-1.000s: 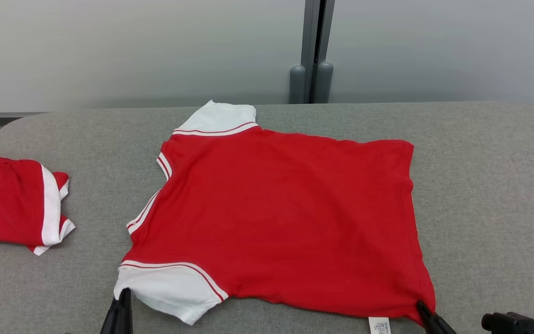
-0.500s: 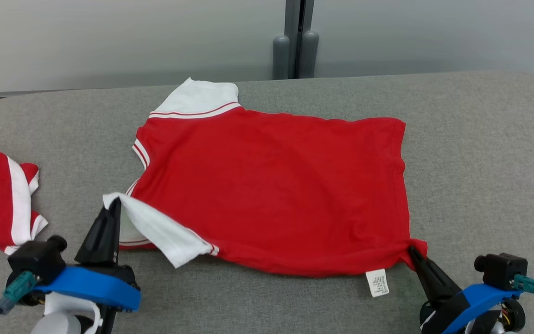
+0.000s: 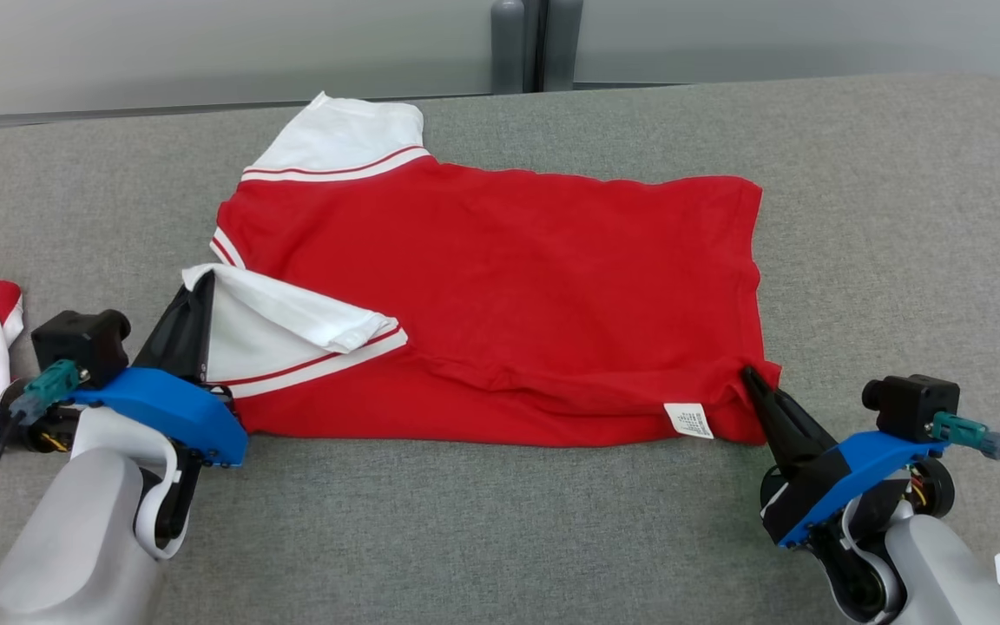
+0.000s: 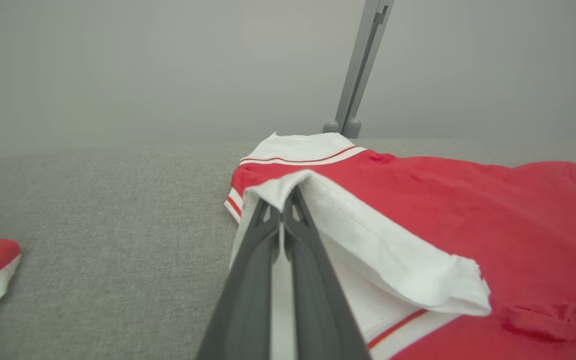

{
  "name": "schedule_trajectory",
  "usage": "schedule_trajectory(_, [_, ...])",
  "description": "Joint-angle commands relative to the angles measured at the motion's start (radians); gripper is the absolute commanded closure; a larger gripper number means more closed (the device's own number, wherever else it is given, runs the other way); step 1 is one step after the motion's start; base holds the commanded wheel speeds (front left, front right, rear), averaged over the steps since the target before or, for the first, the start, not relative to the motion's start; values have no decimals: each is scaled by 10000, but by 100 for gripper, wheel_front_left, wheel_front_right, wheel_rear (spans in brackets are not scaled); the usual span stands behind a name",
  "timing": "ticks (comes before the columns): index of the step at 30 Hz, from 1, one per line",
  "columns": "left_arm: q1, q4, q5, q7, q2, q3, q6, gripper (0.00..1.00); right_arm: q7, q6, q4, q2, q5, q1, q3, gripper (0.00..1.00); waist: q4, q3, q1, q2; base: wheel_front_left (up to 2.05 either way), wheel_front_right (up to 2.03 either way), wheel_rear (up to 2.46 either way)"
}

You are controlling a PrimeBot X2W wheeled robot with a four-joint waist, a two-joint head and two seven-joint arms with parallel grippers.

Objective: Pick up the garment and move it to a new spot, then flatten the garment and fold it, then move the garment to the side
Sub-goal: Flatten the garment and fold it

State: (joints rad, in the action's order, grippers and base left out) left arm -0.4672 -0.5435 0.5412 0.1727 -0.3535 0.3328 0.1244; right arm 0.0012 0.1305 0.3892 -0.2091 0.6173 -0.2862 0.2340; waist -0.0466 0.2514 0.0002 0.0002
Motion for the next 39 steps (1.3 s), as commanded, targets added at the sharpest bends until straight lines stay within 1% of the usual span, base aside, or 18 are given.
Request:
schedule_trajectory(1, [-294,-374,-7,82,0,176,81,93,-197,5,204,-17,57,-234,68,32,18,11,-2,-2,0,0,0])
schedule_trajectory(2, [-435,-563,-54,199,4,272,76,20,-282,5,327,-23,84,-298,104,0,33,7,-2,-2,0,0,0])
schedule_trajectory(3, [-537,-740,-42,301,29,339,80,0,-350,5,436,-38,114,-334,157,0,48,-16,-2,-2,0,0,0])
schedule_trajectory(6, [-572,-1129,32,610,108,536,61,0,-748,5,662,-193,49,-247,218,0,129,-190,-2,-2,0,0,0])
schedule_trajectory(9, [-221,-1261,123,797,138,571,64,0,-1015,5,755,-381,-24,100,296,0,176,-390,-2,-2,0,0,0])
schedule_trajectory(16, [865,-1305,229,918,169,439,56,0,-1163,5,901,-685,-96,576,196,0,263,-608,-2,-2,0,0,0])
schedule_trajectory(22, [1312,-1614,382,869,284,441,-23,0,-1124,5,1285,-605,-469,567,301,0,379,-558,-2,-2,0,0,0])
schedule_trajectory(25, [1116,-1897,458,797,331,458,-19,0,-1132,5,1550,-555,-655,390,405,0,425,-492,-2,-2,0,0,0])
schedule_trajectory(32, [665,-2908,830,664,726,572,50,0,-1229,5,2311,-257,-914,-91,739,0,391,-366,-2,-2,0,0,0])
schedule_trajectory(33, [594,-3057,878,642,788,620,61,0,-1254,5,2398,-218,-900,-171,794,43,390,-362,-2,-2,0,0,0])
schedule_trajectory(34, [537,-3184,961,639,866,651,69,20,-1316,5,2463,-179,-865,-235,848,65,399,-370,-2,-2,0,0,0])
schedule_trajectory(35, [494,-3275,977,641,898,719,75,62,-1344,5,2516,-139,-809,-279,936,100,407,-385,-2,-2,0,0,0])
schedule_trajectory(36, [452,-3355,1038,669,958,765,74,100,-1399,5,2547,-120,-759,-326,1008,100,414,-403,-2,-2,0,0,0])
schedule_trajectory(39, [415,-3410,1197,773,974,886,84,100,-1586,3,2630,-216,-596,-394,1110,100,474,-561,-2,-2,0,0,0])
